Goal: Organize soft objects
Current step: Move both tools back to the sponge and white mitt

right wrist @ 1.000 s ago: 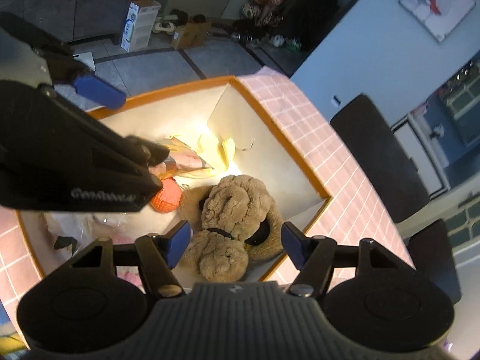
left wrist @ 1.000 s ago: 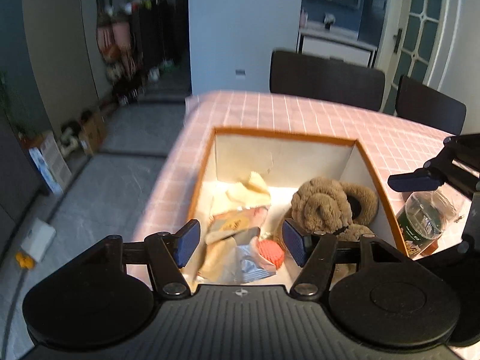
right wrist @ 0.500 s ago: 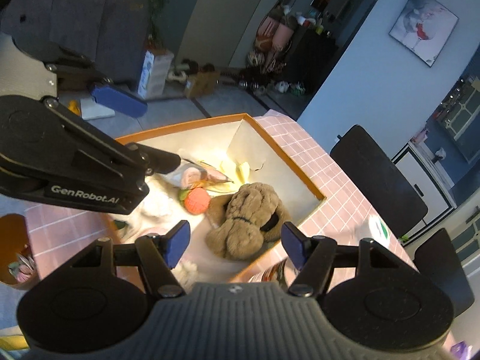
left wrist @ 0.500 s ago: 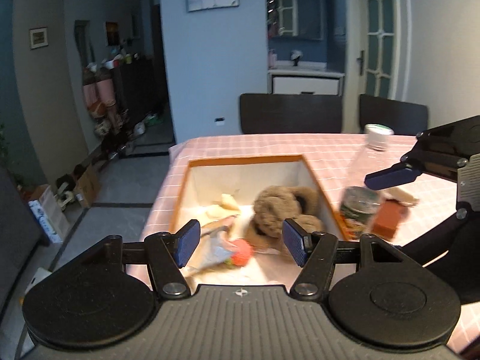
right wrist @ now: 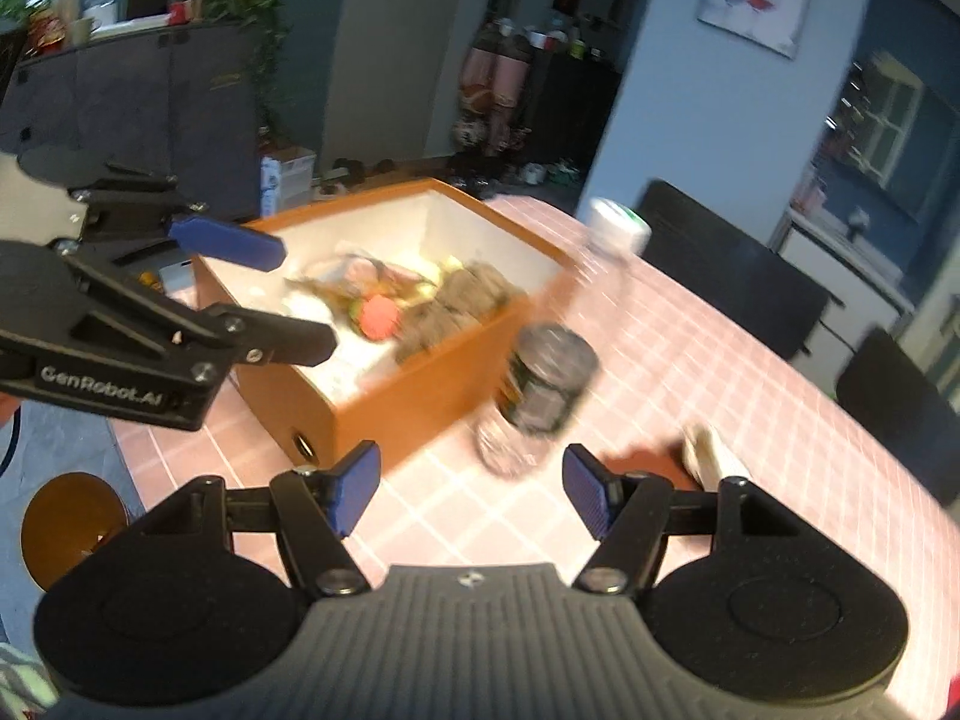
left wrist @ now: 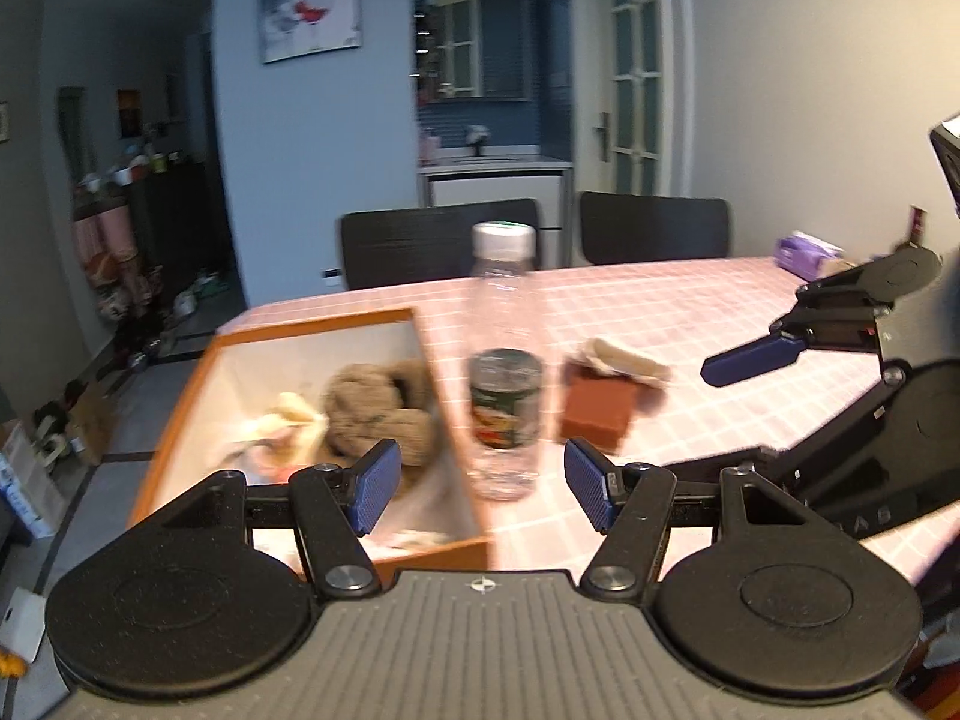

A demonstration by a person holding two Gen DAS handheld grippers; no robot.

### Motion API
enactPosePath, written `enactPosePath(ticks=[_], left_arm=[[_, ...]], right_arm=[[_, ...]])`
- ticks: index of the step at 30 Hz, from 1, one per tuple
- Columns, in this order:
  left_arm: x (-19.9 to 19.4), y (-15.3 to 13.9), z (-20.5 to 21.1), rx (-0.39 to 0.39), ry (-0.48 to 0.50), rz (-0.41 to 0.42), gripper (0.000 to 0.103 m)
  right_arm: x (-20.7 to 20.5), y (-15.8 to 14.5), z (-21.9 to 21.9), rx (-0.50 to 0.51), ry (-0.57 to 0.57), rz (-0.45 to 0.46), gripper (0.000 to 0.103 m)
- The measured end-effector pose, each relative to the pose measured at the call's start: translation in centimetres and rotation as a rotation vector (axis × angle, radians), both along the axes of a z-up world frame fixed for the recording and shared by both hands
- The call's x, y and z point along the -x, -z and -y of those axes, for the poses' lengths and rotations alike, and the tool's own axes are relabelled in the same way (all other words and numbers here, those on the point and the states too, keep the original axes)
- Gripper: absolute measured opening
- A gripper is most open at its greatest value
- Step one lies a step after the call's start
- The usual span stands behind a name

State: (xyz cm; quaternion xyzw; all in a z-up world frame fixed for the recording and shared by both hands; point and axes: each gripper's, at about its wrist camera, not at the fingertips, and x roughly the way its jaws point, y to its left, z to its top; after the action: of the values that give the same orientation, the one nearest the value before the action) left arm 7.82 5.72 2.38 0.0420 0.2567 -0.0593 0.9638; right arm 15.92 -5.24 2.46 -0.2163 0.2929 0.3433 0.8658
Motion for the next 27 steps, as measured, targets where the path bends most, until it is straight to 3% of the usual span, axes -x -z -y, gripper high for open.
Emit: enactPosePath(ticks=[7,15,21,27], left_arm=[[-0.6,2.0,4.8,-0.024,0.118,-0.006,0.074],[-3.3,4.4,10.5,-0.039,0.245,-0.049,0.074],[-6.9,6.4,12.9,-0.086,0.255,-0.092,0.074],[-11.2,8.1,14.0,-0.149,0.204,-0.141,0.074]], right_arm=[[-0.7,1.7,5.7,-0.013,0.134,-0.057,0.068],[-4.3,4.6,10.9,-0.006,0.263,-0.136,0.068],[-7.4,6.6,13.1,0.009,0.324,-0.179,0.068],[-10.6,8.0,13.8,0.002,0.369,-0.220,0.068]])
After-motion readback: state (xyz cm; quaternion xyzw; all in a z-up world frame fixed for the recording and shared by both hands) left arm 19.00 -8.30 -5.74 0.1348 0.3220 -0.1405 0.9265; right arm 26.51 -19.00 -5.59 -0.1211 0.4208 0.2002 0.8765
